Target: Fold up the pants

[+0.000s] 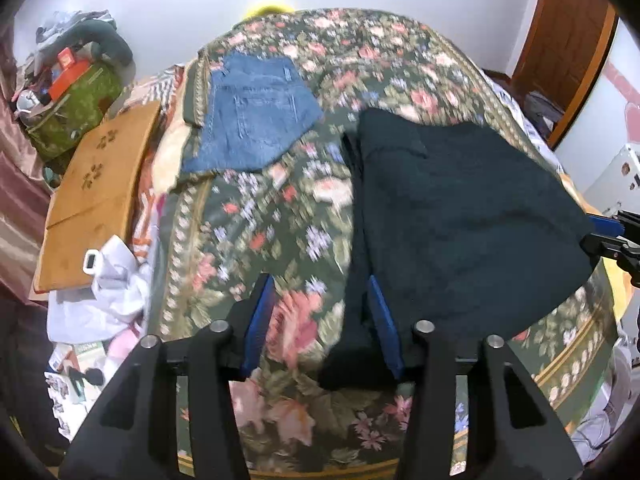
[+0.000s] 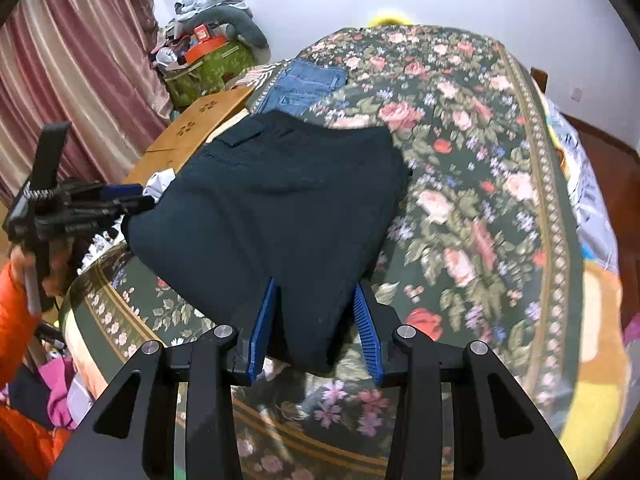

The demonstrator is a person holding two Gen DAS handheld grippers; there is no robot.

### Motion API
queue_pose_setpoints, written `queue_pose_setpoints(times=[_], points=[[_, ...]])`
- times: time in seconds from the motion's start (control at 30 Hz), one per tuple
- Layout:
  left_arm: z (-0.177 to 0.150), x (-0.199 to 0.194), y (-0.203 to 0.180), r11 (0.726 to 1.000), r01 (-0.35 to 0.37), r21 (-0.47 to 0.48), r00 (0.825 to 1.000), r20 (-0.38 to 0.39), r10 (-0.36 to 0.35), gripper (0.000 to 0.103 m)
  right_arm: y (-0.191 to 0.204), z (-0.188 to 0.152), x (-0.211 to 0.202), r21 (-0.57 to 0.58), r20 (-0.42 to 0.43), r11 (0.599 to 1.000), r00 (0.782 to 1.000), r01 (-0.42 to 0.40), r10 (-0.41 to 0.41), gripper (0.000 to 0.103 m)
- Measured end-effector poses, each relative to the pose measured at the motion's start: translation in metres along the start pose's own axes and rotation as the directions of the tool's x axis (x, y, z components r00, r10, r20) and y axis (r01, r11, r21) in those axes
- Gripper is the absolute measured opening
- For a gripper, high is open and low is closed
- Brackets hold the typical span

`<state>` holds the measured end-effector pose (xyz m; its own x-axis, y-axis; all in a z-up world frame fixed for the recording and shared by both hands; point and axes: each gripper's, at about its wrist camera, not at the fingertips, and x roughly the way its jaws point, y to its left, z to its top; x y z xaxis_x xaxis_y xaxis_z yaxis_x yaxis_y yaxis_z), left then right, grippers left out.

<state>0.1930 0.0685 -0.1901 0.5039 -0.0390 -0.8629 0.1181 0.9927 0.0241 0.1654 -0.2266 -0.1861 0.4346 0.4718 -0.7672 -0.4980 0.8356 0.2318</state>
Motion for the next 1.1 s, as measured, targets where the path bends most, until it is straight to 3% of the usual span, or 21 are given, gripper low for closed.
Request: queue_pose_setpoints(times=[0.1, 0.17, 0.33, 0.5, 0.6, 0.63, 0.67, 0.83, 1.1], points=[[0.025, -0.006, 0.003, 1.0, 0.018, 0.014, 0.999, 0.047, -0.018, 0.046, -0.007, 0.013, -0.009, 0.002, 0.05, 1.0, 0.999, 0.015, -0.015, 0.042], [0.045, -0.003, 0.0, 0.999, 0.03, 0.014, 0.997, 0.068, -0.031, 0.046, -0.014, 0.025, -0.008, 0.018, 0.09, 1.0, 0.996, 0.02, -0.021, 0.058], [0.091, 0.028, -0.022, 0.995, 0.085, 0.048, 0.994, 0.065, -0.088, 0.046, -0.028, 0.059, 0.019, 0.058, 0.121, 0.998, 0.992, 0.021, -0.028, 0.058], [0.113, 0.079, -0.046, 0.989, 0.105, 0.102, 0.994, -0.051, -0.1, 0.044, -0.046, 0.086, 0.062, 0.093, 0.078, 0.995, 0.996, 0.023, -0.03, 0.057], [0.112, 0.095, -0.047, 0.988, 0.117, 0.101, 0.992, -0.065, -0.111, 0.042, -0.056, 0.091, 0.086, 0.096, 0.007, 0.995, 1.0, 0.018, -0.019, 0.039], [0.11, 0.096, -0.045, 0.988, 0.116, 0.098, 0.992, -0.059, -0.111, 0.042, -0.058, 0.091, 0.094, 0.081, -0.021, 0.996, 0.999, 0.027, -0.025, 0.029], [0.11, 0.097, -0.044, 0.989, 0.112, 0.098, 0.993, -0.054, -0.107, 0.042, -0.059, 0.089, 0.1, 0.063, -0.037, 0.997, 0.999, 0.033, -0.031, 0.026], [0.105, 0.103, -0.044, 0.993, 0.077, 0.093, 0.997, -0.038, -0.074, 0.045, -0.063, 0.08, 0.108, 0.054, -0.015, 0.997, 0.998, 0.055, -0.054, 0.018], [0.107, 0.089, -0.039, 0.995, 0.055, 0.081, 0.998, -0.025, -0.054, 0.047, -0.058, 0.086, 0.105, 0.007, -0.038, 0.994, 0.993, 0.108, -0.108, 0.018]])
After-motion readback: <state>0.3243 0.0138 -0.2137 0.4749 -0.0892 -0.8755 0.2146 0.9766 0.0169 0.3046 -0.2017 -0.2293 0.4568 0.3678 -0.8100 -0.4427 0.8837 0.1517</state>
